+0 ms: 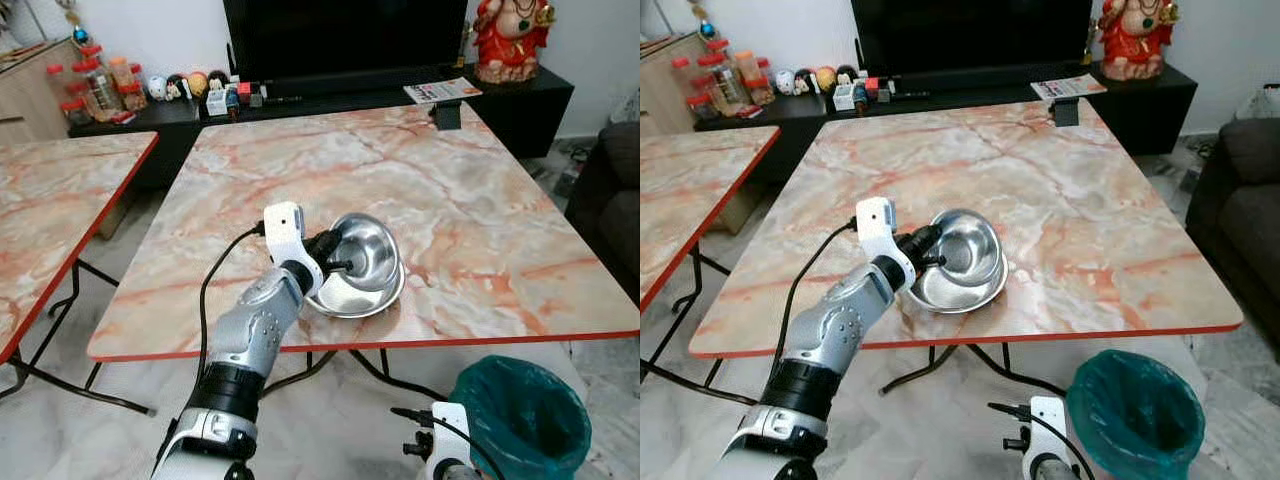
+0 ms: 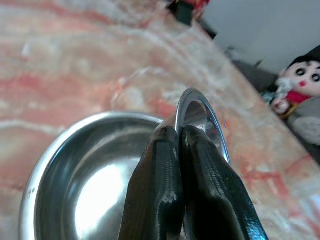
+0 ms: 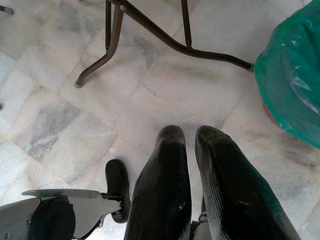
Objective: Setting the table
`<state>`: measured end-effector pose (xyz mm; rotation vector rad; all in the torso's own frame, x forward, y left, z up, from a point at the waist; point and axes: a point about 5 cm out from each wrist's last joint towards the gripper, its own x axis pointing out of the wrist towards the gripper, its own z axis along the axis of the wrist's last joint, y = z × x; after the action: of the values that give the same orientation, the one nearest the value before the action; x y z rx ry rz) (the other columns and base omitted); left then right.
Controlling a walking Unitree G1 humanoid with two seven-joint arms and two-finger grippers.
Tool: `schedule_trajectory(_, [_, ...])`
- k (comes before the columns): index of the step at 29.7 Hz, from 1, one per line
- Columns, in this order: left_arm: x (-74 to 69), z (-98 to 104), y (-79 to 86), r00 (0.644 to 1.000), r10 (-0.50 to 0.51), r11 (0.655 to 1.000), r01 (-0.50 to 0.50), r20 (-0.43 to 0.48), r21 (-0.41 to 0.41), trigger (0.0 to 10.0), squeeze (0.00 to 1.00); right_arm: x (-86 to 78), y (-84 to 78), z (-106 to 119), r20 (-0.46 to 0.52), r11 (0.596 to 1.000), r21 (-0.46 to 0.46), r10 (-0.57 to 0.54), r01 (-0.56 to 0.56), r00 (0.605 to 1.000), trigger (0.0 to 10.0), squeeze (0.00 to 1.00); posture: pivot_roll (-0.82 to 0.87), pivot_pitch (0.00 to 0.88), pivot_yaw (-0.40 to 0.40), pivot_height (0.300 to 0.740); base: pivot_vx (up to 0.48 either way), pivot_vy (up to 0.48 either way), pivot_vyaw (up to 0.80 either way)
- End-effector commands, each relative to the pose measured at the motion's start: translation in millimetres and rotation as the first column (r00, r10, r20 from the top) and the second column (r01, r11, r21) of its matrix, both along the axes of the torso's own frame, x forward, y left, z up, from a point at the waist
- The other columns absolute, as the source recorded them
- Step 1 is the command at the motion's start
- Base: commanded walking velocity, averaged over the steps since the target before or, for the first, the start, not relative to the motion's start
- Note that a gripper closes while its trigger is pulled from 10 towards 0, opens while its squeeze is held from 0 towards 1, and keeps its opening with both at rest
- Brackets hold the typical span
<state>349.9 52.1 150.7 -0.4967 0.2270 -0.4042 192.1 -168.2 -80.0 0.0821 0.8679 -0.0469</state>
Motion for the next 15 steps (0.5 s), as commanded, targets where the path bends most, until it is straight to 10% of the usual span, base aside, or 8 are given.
schedule_trajectory(1, [5.9,10.8,-3.7,0.999,0.025,1.0,-0.025,0.023,0.003,10.0,0.0,0.9,2.4,0.1,-0.002,1.0,0.006,-0.002,0.002,1.0,10.0,0.0,-0.02,0.0,0.11,0.74,0.0,0.0,0.0])
schedule_trajectory(15, [9.7,10.7,3.2,0.998,0.067,0.998,-0.067,0.003,0.008,10.0,0.0,-0.4,2.9,-0.6,-0.009,1.0,0.009,0.005,-0.005,1.0,10.0,0.0,0.0,0.0,0.1,0.74,0.0,0.0,0.0])
